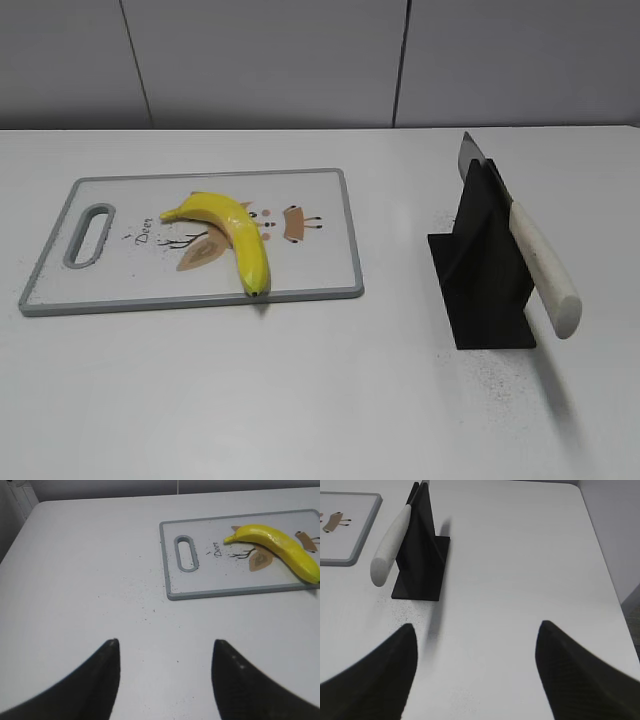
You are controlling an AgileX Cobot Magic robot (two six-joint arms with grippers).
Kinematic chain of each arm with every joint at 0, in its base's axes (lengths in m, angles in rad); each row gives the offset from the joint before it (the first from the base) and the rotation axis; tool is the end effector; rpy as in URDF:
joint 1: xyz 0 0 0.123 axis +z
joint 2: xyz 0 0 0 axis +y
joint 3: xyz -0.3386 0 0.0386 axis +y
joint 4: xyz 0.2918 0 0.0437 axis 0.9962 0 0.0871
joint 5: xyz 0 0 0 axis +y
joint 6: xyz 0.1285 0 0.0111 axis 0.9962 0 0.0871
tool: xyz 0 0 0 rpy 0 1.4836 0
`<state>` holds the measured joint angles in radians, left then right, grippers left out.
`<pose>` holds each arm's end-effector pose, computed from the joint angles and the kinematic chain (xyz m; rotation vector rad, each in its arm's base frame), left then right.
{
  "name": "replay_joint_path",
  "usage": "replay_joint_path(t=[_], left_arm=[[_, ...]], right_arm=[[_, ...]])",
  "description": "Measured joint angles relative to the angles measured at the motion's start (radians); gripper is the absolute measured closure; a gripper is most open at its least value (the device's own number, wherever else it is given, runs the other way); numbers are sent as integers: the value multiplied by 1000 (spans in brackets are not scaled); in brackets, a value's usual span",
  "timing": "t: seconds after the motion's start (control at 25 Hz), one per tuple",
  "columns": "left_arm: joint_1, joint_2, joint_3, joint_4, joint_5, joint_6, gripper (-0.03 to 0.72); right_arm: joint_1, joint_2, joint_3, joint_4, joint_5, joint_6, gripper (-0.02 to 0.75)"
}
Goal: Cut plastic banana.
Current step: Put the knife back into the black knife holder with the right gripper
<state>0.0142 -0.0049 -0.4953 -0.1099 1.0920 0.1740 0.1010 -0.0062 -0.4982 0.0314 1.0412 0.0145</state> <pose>0.0089 -0.0124 0.2763 0.1724 2.0632 -0.0167 0.0112 0.0046 0.2827 -0.0886 2.0198 0.1107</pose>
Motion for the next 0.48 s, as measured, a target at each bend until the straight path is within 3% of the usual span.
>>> replay_joint_path(t=[0.48], left_arm=[[0,0,0,0,0,-1,125]], right_arm=[[0,0,0,1,4,0,153]])
